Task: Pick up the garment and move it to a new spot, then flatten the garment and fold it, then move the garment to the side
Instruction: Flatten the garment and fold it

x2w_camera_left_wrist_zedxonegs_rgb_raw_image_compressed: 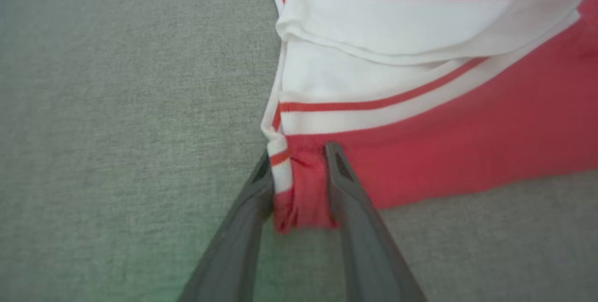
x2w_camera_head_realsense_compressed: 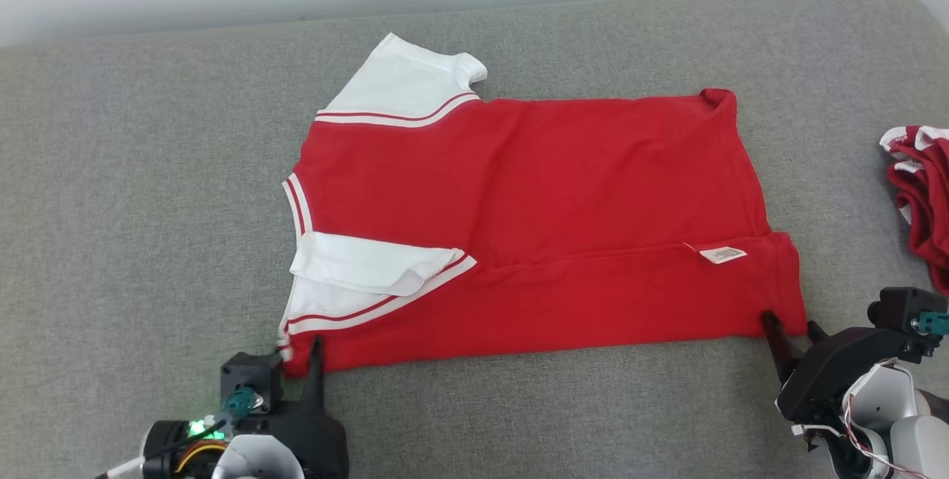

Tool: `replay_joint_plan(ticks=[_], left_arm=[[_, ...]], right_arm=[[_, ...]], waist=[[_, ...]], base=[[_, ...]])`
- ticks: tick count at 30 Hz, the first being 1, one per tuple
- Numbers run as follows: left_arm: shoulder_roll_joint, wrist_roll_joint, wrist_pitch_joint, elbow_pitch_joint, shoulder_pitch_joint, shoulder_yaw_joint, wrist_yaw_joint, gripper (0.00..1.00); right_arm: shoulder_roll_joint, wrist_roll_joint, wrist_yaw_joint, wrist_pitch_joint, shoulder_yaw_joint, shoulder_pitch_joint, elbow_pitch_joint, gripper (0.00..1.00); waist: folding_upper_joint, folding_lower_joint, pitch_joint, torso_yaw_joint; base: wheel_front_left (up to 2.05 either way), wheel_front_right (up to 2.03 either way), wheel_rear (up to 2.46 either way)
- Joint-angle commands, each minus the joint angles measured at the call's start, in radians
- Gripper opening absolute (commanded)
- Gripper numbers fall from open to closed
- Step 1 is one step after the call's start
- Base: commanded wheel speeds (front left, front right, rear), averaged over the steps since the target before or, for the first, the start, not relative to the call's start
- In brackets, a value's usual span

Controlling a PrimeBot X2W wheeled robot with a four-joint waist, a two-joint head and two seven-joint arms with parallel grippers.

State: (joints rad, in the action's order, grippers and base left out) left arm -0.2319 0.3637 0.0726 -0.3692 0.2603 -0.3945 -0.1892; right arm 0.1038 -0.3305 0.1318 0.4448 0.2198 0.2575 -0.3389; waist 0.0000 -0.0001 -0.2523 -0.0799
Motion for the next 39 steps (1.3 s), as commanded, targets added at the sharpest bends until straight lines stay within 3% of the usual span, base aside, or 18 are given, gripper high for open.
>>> replay_joint_plan(ticks=[1, 13, 35, 36, 37, 38, 39], left_arm=[[0.001, 0.000, 0.024, -0.022, -0.016, -0.012, 0.003, 0.00], [-0.012, 0.035, 0.018, 0.003, -0.063, -0.008, 0.004, 0.00], [-0.076, 0.065, 0.071, 0.154, -0.272, -0.005, -0.052, 0.00], [-0.078, 0.064, 0.068, 0.159, -0.274, -0.005, -0.054, 0.17], [-0.080, 0.062, 0.065, 0.163, -0.277, -0.005, -0.054, 0.98], [-0.080, 0.065, 0.065, 0.167, -0.281, -0.005, -0.055, 1.00], [-0.079, 0.065, 0.064, 0.169, -0.283, -0.006, -0.058, 1.00]], right_arm=[[0.000, -0.004, -0.002, 0.006, -0.009, 0.003, -0.007, 0.00], [0.009, -0.041, -0.002, -0.046, -0.023, -0.039, 0.027, 0.00], [-0.034, -0.054, -0.003, 0.051, 0.043, -0.264, 0.201, 0.00], [-0.037, -0.058, -0.003, 0.057, 0.039, -0.269, 0.199, 0.15], [-0.040, -0.062, -0.003, 0.063, 0.035, -0.274, 0.199, 0.67], [-0.042, -0.065, -0.003, 0.065, 0.033, -0.278, 0.201, 1.00], [-0.043, -0.066, -0.003, 0.070, 0.032, -0.280, 0.203, 1.00]], waist=[[0.0000, 0.0001, -0.002, 0.002], [0.0000, 0.0001, 0.041, 0.012], [0.0000, 0.0001, 0.114, -0.001], [0.0000, 0.0001, 0.115, -0.001], [0.0000, 0.0001, 0.117, -0.001], [0.0000, 0.0001, 0.118, -0.001], [0.0000, 0.0001, 0.119, -0.001]], base=[[0.00, 0.00, 0.00], [0.00, 0.00, 0.00], [0.00, 0.00, 0.00], [0.00, 0.00, 0.00], [0.00, 0.00, 0.00], [0.00, 0.00, 0.00], [0.00, 0.00, 0.00]])
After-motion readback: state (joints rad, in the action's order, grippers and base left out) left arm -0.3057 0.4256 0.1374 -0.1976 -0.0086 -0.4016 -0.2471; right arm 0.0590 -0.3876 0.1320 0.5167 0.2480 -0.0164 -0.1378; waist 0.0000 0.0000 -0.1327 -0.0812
